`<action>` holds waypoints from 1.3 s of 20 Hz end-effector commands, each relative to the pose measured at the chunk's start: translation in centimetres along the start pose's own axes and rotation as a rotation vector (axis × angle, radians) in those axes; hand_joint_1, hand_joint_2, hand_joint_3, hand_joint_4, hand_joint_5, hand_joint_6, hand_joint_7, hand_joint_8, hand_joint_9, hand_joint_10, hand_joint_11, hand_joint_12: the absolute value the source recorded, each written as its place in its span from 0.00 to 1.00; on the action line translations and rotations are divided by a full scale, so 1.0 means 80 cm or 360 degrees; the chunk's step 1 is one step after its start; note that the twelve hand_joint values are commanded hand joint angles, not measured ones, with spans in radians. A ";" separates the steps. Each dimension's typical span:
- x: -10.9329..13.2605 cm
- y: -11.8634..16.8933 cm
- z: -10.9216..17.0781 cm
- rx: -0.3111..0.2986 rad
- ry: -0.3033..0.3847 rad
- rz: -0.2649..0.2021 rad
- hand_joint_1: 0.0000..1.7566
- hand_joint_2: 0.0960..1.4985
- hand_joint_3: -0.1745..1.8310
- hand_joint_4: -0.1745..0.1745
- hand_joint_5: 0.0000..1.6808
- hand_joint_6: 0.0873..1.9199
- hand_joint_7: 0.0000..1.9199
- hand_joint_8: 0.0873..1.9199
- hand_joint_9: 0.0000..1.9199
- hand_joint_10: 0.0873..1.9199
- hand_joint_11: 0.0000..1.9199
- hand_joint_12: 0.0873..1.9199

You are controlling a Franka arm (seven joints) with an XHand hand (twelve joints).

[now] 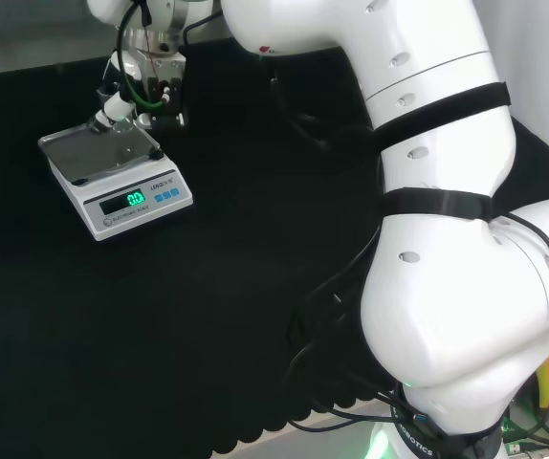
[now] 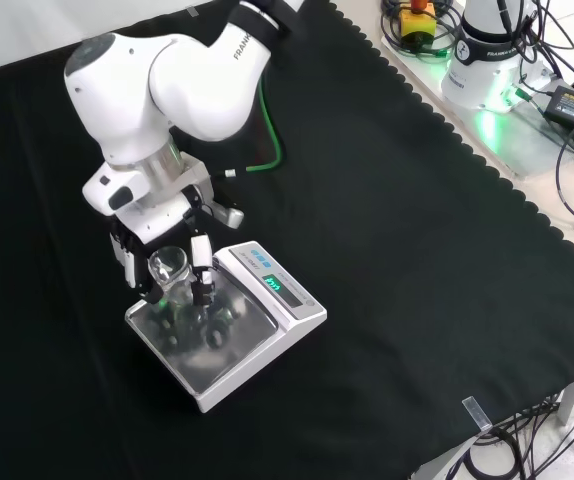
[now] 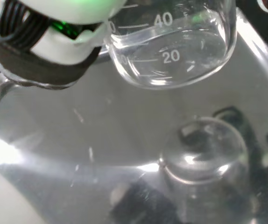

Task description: Put the beaker on the electronic balance.

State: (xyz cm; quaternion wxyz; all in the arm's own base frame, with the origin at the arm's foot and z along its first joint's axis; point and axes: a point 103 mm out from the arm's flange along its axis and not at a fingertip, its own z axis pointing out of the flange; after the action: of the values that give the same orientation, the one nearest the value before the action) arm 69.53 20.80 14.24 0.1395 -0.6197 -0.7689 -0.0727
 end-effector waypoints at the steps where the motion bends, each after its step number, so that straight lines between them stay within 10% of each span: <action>1: 0.002 -0.004 0.012 -0.0002 -0.0006 0.0005 0.67 0.33 0.51 0.39 0.77 0.36 0.96 0.05 0.98 0.02 0.67 0.46; 26: 0.002 -0.005 0.047 -0.0021 0.0028 0.0092 0.67 0.33 0.52 0.37 0.77 0.36 0.96 0.04 0.99 0.02 0.67 0.47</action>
State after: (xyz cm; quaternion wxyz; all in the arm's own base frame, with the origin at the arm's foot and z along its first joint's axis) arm 68.79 21.88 11.41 0.1429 -0.6401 -0.7497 -0.0886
